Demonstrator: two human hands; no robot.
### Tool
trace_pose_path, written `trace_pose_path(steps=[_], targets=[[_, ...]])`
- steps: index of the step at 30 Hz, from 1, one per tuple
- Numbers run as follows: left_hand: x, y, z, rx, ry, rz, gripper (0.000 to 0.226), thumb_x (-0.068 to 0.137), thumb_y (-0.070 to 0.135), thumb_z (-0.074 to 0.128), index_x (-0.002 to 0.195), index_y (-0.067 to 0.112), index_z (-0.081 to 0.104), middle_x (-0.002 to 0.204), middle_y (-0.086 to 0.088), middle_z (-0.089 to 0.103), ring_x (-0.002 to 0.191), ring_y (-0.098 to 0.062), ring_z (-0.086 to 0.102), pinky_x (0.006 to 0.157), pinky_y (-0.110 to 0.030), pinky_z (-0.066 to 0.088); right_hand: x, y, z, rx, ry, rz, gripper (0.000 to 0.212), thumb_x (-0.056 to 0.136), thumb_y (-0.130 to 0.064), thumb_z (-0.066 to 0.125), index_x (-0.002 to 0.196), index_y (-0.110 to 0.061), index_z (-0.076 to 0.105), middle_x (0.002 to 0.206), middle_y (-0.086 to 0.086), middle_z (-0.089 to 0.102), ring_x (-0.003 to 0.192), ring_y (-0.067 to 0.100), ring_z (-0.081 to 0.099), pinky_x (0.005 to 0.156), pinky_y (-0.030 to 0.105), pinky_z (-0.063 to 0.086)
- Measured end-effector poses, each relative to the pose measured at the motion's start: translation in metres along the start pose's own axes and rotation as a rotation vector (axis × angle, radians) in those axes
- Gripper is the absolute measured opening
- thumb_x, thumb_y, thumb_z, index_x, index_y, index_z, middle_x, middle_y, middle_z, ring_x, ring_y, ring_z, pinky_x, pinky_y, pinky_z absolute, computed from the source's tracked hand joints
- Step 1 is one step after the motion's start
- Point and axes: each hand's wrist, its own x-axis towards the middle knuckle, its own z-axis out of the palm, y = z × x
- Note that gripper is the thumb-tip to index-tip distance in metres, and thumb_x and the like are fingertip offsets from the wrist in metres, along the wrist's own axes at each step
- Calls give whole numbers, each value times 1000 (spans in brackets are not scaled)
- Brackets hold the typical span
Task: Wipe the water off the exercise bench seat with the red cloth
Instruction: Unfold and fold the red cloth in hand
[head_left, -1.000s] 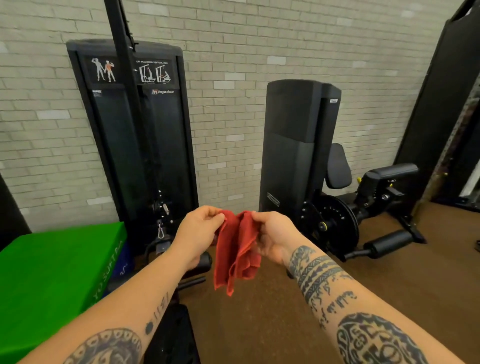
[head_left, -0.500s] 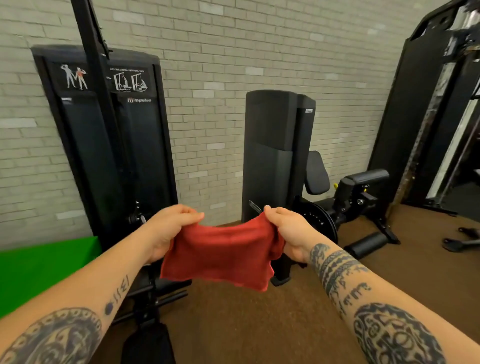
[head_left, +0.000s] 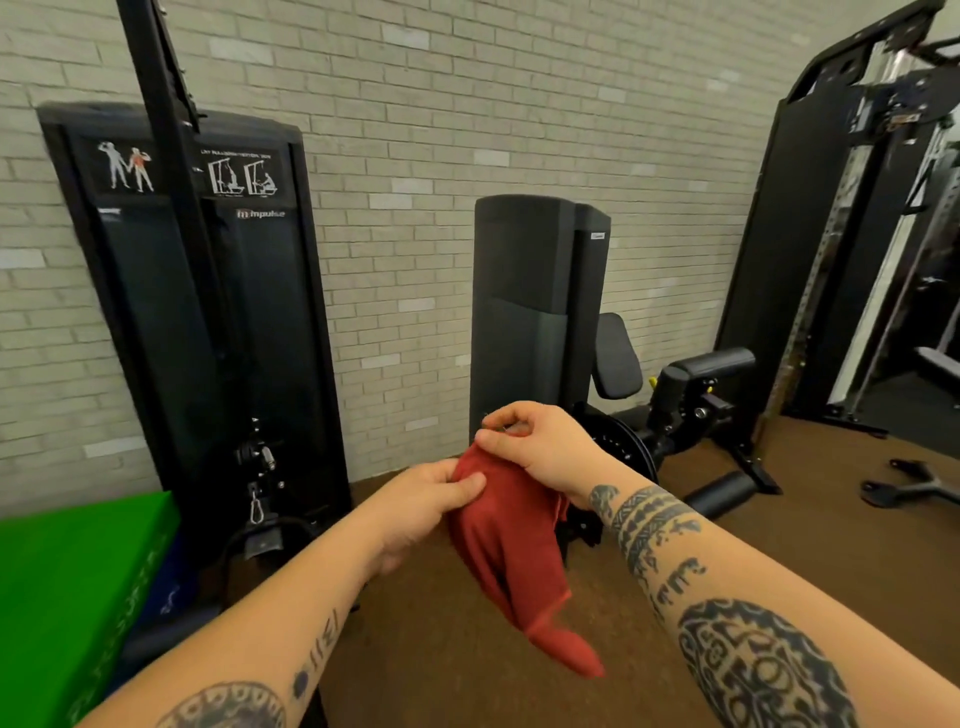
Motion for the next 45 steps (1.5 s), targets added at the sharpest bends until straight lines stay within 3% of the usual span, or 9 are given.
trace_pose_path(steps=[4,11,13,16,20,30,35,41,45], targets=[[9,16,13,-54,135,41,17,98,28,58,110,24,70,108,-8,76,98,-25,70,97,-40,48,-12,33,-5,199,105,259,38,91,-60,55,105,-26,64,103,1,71,80,15,66,67,28,50],[18,22,12,-100,246,54,23,101,31,52,113,17,64,109,-13,73,102,-26,69,98,-41,52,-54,68,42,497,-283,480,74,78,-86,42,113,-28,71,110,-10,74,112,17,65,85,42,51],[18,19,8,-74,286,56,23,102,34,50,112,19,64,106,-9,74,100,-24,70,94,-39,52,-54,64,54,612,-187,406,68,84,-77,47,114,-22,71,108,-3,76,107,18,68,94,42,54],[17,9,0,-77,358,63,24,101,37,50,112,22,64,105,-5,74,96,-21,69,89,-38,52,-49,55,60,719,19,360,46,96,-57,52,101,-14,68,95,4,74,81,16,67,66,26,55],[7,-6,-11,-1,420,35,25,99,44,52,114,29,65,109,1,74,101,-20,70,94,-43,55,-44,53,61,514,127,270,42,98,-52,52,95,-12,67,89,1,69,82,14,59,73,32,49],[-22,-37,-13,160,591,26,23,97,49,50,99,31,66,105,7,71,99,-13,66,93,-41,54,-43,41,64,144,116,329,52,96,-59,47,91,-10,66,86,0,65,80,15,60,65,30,43],[-28,-33,-23,-15,625,-152,36,89,48,65,107,17,65,100,-5,72,90,-22,69,72,-35,56,-38,46,69,654,-64,491,55,75,-41,84,116,-9,64,101,12,75,86,25,73,65,33,58],[-39,-23,-36,-211,559,-218,81,83,12,77,149,19,31,119,-13,66,93,-26,71,71,-39,59,-37,53,63,814,-127,468,31,89,-4,69,118,-14,66,104,18,75,85,29,74,73,40,59],[-51,-16,-38,-19,403,-146,46,81,3,76,122,21,64,113,-12,70,94,-28,71,85,-46,60,-44,50,56,691,-166,337,47,78,2,78,122,-12,65,112,16,71,93,27,72,80,37,60]])
